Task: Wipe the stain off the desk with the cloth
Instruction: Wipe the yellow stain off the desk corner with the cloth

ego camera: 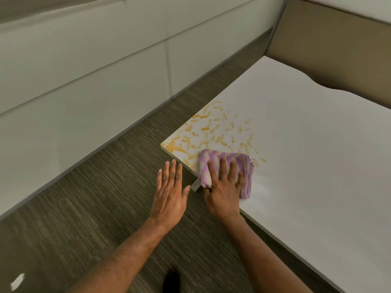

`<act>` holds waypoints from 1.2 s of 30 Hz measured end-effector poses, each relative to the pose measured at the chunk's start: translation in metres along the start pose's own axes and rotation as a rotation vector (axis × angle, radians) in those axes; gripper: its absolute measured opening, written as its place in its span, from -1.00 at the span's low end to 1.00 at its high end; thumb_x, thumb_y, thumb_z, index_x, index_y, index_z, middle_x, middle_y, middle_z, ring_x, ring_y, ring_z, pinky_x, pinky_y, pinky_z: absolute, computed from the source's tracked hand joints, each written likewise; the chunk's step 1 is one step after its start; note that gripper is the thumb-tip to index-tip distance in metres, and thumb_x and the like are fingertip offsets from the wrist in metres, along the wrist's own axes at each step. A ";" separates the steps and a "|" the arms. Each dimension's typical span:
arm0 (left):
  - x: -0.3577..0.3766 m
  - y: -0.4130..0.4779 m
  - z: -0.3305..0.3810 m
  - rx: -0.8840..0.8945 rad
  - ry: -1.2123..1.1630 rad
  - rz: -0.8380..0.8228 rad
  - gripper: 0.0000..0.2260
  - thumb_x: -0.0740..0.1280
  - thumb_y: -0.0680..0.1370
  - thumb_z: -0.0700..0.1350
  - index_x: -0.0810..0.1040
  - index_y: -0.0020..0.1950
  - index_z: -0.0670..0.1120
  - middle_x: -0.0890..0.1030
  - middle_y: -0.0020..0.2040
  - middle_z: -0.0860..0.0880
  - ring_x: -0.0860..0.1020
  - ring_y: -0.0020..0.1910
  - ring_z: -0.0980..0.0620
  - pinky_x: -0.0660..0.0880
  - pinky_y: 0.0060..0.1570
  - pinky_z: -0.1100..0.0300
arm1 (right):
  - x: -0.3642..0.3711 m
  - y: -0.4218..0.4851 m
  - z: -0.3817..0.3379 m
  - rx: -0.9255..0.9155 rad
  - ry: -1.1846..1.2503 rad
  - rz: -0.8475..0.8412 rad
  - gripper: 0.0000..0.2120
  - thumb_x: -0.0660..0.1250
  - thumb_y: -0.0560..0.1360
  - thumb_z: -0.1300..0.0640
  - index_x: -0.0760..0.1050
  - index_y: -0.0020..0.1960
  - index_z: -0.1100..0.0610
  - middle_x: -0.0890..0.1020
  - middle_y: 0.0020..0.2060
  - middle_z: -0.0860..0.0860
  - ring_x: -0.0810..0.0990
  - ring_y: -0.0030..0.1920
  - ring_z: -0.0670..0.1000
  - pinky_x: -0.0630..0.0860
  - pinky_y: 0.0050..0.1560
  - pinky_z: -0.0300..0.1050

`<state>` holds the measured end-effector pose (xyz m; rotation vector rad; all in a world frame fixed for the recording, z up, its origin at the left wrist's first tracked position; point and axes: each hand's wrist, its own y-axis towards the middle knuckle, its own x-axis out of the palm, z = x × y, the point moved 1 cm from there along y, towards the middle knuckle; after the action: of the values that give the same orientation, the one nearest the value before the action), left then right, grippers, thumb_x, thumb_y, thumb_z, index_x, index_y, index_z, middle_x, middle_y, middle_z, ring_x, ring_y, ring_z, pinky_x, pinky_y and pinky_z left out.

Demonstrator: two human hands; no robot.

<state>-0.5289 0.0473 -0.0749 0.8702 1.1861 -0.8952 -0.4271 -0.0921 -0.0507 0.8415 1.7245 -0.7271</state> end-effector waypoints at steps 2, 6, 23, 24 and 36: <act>-0.001 0.001 -0.003 0.004 0.002 -0.005 -0.38 -0.04 0.71 0.11 0.01 0.67 -0.24 -0.01 0.68 -0.24 -0.08 0.67 -0.20 0.05 0.62 -0.21 | 0.000 -0.006 -0.002 -0.056 -0.013 -0.014 -0.26 0.13 0.62 -0.09 -0.27 0.62 -0.15 -0.30 0.62 0.09 -0.45 0.57 0.21 -0.44 0.51 0.27; 0.002 0.008 -0.006 0.024 -0.011 0.001 -0.37 0.08 0.71 0.05 -0.04 0.67 -0.23 -0.03 0.69 -0.22 -0.10 0.68 -0.18 0.07 0.61 -0.21 | -0.004 -0.028 0.020 -0.144 -0.079 -0.037 -0.29 0.06 0.57 -0.12 -0.20 0.63 -0.16 -0.24 0.63 0.03 -0.39 0.60 0.15 -0.41 0.55 0.20; 0.023 0.026 -0.028 0.124 0.005 0.010 -0.34 0.08 0.70 0.02 -0.15 0.66 -0.24 -0.09 0.69 -0.19 -0.11 0.68 -0.17 0.09 0.61 -0.19 | 0.003 0.001 -0.005 -0.106 -0.022 0.018 -0.26 0.16 0.58 -0.04 -0.16 0.64 -0.11 -0.23 0.63 0.07 -0.38 0.60 0.18 -0.31 0.57 0.29; 0.023 0.026 -0.029 0.124 0.001 0.011 -0.33 0.11 0.70 0.02 -0.13 0.67 -0.24 -0.08 0.69 -0.19 -0.09 0.68 -0.17 0.10 0.61 -0.19 | 0.002 -0.005 0.001 -0.133 -0.050 0.014 -0.25 0.17 0.57 -0.05 -0.15 0.64 -0.11 -0.22 0.64 0.05 -0.36 0.61 0.17 -0.27 0.58 0.30; 0.029 0.025 -0.055 0.093 -0.022 0.041 -0.30 0.17 0.69 0.03 -0.10 0.67 -0.23 -0.05 0.69 -0.20 -0.07 0.68 -0.17 0.13 0.60 -0.21 | 0.008 0.042 -0.031 0.005 -0.037 0.052 -0.23 0.18 0.61 -0.06 -0.23 0.63 -0.12 -0.27 0.63 0.10 -0.40 0.58 0.23 -0.45 0.51 0.26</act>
<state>-0.5231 0.1036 -0.1100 0.9542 1.1113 -0.9296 -0.4104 -0.0420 -0.0528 0.8674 1.6624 -0.7083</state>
